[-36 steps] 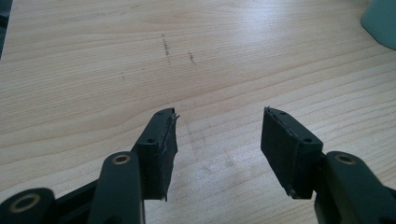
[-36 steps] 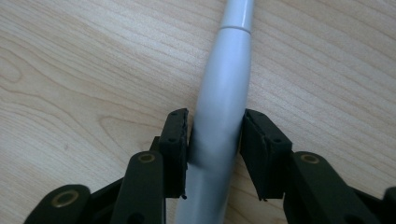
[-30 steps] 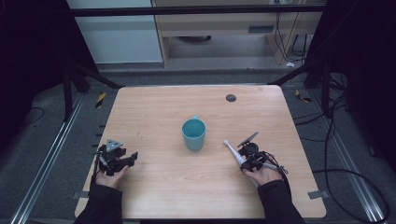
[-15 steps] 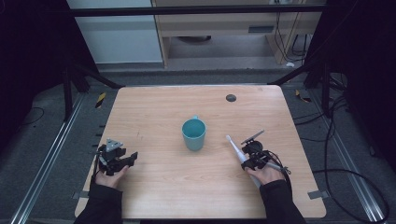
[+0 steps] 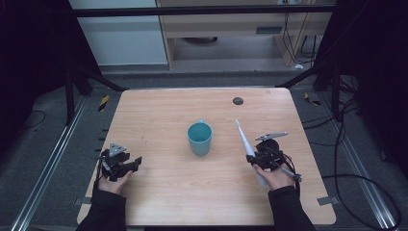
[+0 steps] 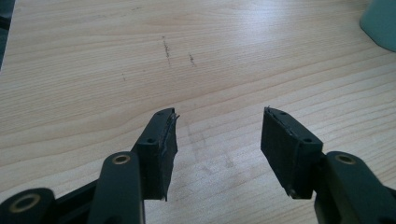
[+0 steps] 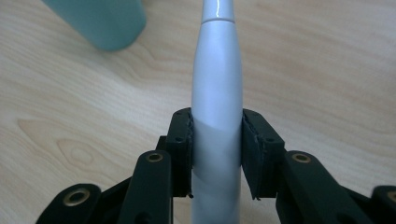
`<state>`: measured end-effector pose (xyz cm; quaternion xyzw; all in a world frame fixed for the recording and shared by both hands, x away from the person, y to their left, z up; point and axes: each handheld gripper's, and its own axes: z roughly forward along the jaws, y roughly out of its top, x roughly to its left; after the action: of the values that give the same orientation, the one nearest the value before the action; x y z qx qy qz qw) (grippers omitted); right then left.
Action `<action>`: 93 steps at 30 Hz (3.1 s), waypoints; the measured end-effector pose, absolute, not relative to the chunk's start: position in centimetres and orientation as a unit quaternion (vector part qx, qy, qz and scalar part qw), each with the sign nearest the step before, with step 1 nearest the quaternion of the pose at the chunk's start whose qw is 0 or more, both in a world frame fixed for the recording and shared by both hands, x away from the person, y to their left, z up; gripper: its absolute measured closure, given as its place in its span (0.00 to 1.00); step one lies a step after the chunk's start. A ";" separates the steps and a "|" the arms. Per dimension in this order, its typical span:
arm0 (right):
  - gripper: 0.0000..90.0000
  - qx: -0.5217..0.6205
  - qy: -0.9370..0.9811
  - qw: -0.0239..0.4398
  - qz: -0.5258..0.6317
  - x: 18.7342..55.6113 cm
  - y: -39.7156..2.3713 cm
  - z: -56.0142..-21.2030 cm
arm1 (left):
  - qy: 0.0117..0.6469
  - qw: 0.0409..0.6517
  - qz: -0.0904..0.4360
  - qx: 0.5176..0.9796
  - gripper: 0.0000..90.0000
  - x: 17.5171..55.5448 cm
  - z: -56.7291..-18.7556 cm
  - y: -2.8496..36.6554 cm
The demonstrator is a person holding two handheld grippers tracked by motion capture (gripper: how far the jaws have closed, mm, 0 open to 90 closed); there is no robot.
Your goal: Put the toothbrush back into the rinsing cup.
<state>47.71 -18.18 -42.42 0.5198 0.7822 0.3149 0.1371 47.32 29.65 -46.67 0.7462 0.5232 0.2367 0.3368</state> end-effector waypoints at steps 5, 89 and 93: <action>0.74 0.510 0.765 0.164 0.357 47.3 -18.3 -41.6 | 0.524 0.337 0.237 0.746 0.50 47.3 -46.7 29.7; 0.74 0.470 0.607 0.261 0.585 54.9 -3.4 -40.0 | 0.527 0.342 0.238 0.741 0.50 47.3 -46.8 29.9; 0.74 0.475 0.614 0.261 0.574 55.2 -3.0 -40.5 | 0.527 0.344 0.239 0.739 0.50 47.3 -46.7 30.0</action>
<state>55.19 -2.97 -40.52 0.4750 0.6139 0.5737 0.2613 47.28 29.97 -46.75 0.7392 0.5274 0.2392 0.3437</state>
